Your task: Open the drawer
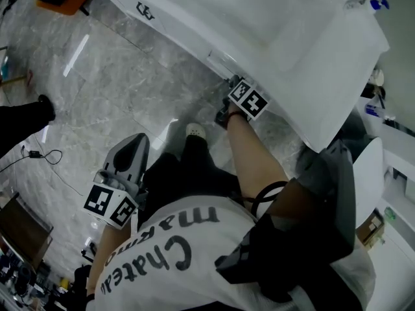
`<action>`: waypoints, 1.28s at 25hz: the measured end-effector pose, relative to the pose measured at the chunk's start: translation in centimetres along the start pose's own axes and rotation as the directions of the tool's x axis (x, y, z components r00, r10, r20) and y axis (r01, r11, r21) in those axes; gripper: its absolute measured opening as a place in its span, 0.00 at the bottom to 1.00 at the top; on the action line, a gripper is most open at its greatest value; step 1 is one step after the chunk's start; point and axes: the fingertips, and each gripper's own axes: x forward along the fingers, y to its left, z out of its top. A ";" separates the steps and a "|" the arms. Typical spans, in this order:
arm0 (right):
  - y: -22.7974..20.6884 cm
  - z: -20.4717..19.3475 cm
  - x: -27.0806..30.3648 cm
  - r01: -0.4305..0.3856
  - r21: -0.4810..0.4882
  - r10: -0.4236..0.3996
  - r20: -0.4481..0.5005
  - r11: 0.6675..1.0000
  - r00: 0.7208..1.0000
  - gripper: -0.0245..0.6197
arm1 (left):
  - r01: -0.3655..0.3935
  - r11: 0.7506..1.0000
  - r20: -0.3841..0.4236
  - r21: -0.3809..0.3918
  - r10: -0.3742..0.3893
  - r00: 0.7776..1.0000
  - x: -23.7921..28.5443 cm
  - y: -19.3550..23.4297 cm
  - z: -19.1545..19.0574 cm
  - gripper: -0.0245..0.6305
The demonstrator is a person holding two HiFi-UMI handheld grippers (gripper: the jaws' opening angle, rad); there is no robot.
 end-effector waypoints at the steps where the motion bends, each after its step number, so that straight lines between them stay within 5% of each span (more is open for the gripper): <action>1: 0.0 0.0 0.0 -0.001 0.001 0.001 -0.004 1.000 1.000 0.26 | 0.007 1.000 -0.005 0.003 -0.007 1.000 0.0 0.0 -0.2 0.05; 15: 0.0 -0.3 -0.1 0.035 0.012 -0.034 -0.027 0.999 0.999 0.26 | 0.184 0.977 -0.075 0.104 -0.176 0.981 2.6 2.3 2.6 0.05; 32: -0.2 -0.1 -0.7 0.073 0.000 -0.073 0.044 0.997 0.996 0.25 | 0.270 0.956 -0.187 0.113 -0.247 0.951 2.9 5.6 2.7 0.05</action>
